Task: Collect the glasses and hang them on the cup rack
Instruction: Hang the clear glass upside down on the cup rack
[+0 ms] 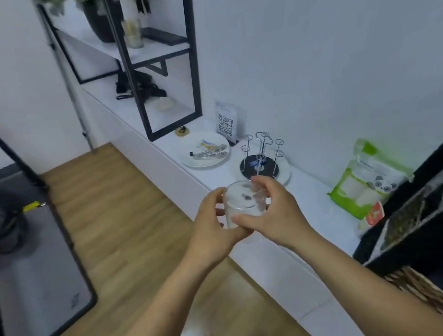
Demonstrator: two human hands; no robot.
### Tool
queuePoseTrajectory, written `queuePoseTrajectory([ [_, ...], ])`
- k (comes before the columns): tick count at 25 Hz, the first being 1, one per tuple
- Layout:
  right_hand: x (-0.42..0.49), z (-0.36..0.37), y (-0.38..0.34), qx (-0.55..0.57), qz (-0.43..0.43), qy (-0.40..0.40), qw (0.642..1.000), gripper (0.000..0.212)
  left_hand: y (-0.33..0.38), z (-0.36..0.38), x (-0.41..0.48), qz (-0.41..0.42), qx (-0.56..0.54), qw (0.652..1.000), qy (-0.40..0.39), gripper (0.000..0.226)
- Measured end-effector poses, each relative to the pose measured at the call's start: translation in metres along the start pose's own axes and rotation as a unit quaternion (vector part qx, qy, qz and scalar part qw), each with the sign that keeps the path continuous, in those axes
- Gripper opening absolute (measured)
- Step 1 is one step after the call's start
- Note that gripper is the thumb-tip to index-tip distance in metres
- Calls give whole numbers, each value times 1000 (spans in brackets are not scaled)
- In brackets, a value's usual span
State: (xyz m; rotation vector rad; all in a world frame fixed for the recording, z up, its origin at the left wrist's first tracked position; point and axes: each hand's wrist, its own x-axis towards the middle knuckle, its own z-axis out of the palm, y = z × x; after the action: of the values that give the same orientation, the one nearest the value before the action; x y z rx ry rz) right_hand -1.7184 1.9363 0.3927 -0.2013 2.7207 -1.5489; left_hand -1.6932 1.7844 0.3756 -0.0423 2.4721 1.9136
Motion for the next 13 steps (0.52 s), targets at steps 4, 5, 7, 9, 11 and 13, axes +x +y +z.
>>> queuePoseTrajectory([
  [4,94,-5,12,-55,-1,49,997,90,5,-7,107,28,14,998,-61,72],
  [5,113,-6,17,-56,3,55,997,88,5,-7,129,19,8,997,-73,69],
  [7,150,-7,32,-55,1,70,996,88,3,-8,168,5,-4,996,-89,66],
  [9,188,-5,47,-74,-5,70,995,89,-3,-7,206,-10,-5,995,-103,68],
  [11,225,0,65,-87,-29,67,994,87,-12,-2,244,-23,-10,995,-101,68],
  [13,263,5,84,-99,-42,62,992,86,-19,5,281,-61,-19,994,-89,66],
])
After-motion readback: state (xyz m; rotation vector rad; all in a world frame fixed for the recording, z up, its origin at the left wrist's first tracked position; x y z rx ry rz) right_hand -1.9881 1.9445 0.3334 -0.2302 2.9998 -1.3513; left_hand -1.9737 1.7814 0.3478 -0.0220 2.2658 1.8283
